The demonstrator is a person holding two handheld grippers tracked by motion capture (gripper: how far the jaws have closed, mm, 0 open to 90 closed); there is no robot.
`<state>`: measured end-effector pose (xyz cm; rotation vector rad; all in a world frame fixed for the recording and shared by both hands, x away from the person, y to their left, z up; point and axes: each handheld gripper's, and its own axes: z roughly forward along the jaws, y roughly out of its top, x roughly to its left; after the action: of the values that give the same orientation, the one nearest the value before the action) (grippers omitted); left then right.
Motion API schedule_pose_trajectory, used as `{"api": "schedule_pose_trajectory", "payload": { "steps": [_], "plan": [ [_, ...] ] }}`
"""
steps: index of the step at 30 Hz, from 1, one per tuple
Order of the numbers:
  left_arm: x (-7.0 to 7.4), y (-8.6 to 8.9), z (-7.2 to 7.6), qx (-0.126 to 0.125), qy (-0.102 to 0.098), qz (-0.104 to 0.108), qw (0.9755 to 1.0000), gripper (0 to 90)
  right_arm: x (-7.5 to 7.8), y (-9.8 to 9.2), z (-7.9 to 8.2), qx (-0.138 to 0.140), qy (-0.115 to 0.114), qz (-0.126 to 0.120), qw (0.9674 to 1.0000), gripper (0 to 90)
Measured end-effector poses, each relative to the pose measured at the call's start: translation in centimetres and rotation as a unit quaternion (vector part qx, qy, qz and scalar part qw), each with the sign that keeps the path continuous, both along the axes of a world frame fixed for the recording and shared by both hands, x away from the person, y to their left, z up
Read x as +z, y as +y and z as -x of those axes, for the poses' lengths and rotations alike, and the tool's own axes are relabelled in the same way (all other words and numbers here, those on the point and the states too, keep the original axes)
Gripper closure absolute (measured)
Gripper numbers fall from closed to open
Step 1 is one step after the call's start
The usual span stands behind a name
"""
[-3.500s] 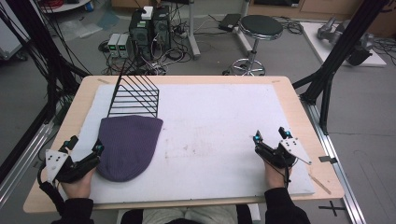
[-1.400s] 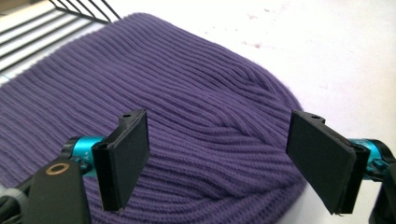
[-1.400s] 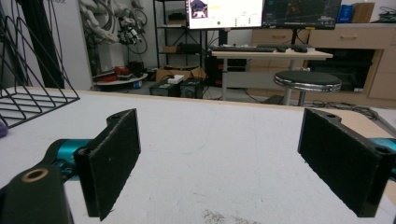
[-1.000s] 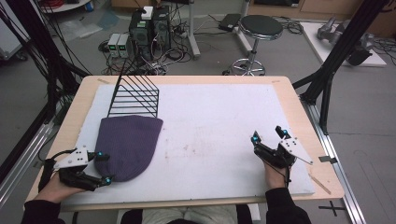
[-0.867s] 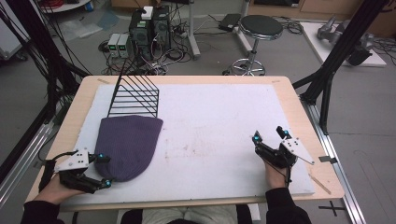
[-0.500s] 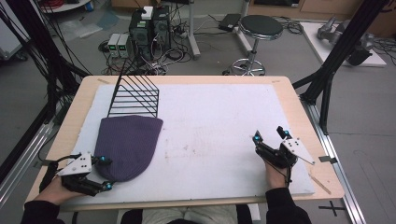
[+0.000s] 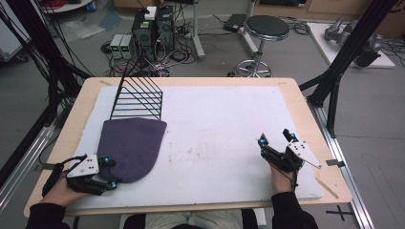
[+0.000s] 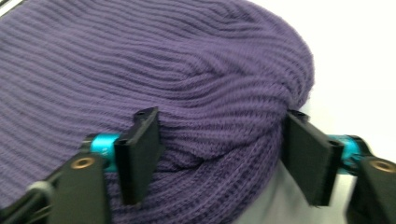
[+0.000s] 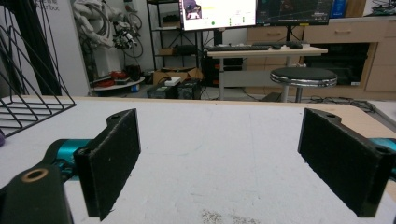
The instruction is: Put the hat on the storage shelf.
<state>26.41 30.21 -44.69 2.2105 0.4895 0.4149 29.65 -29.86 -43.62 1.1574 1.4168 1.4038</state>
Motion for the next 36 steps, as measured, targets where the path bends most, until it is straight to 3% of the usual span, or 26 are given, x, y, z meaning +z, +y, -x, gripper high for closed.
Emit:
{"api": "schedule_pose_trajectory", "payload": {
  "steps": [3, 5, 6, 9, 13, 17, 36],
  "plan": [
    [0.00, 0.03, -0.31, 0.016, 0.002, -0.002, 0.9999, 34.9, 0.00, 0.06, 0.01, 0.001, 0.001, 0.000, 1.0000, 12.2],
    [0.07, 0.06, -0.40, 0.018, 0.002, -0.002, 0.9998, 44.3, 0.01, 0.07, 0.01, 0.002, 0.000, 0.002, 1.0000, 12.2],
    [0.10, 0.09, -0.45, 0.018, 0.002, -0.002, 0.9998, 44.3, 0.01, 0.07, 0.01, 0.002, 0.000, 0.002, 1.0000, 12.2],
    [0.20, 0.17, -0.54, 0.020, 0.002, -0.004, 0.9998, 62.7, 0.02, 0.03, -0.02, 0.000, -0.003, 0.003, 1.0000, 12.2],
    [0.30, 0.29, -0.64, 0.025, 0.006, -0.002, 0.9997, 71.3, 0.01, 0.08, 0.00, 0.002, 0.000, 0.001, 1.0000, 12.2],
    [0.53, 0.09, -0.61, 0.034, 0.002, -0.008, 0.9994, 74.1, 0.01, 0.08, -0.01, 0.003, 0.000, 0.002, 1.0000, 12.2],
    [0.77, 0.38, -0.61, 0.043, -0.004, 0.011, 0.9990, 74.7, 0.01, 0.13, -0.02, 0.006, 0.001, 0.001, 1.0000, 12.3]
  ]
}}
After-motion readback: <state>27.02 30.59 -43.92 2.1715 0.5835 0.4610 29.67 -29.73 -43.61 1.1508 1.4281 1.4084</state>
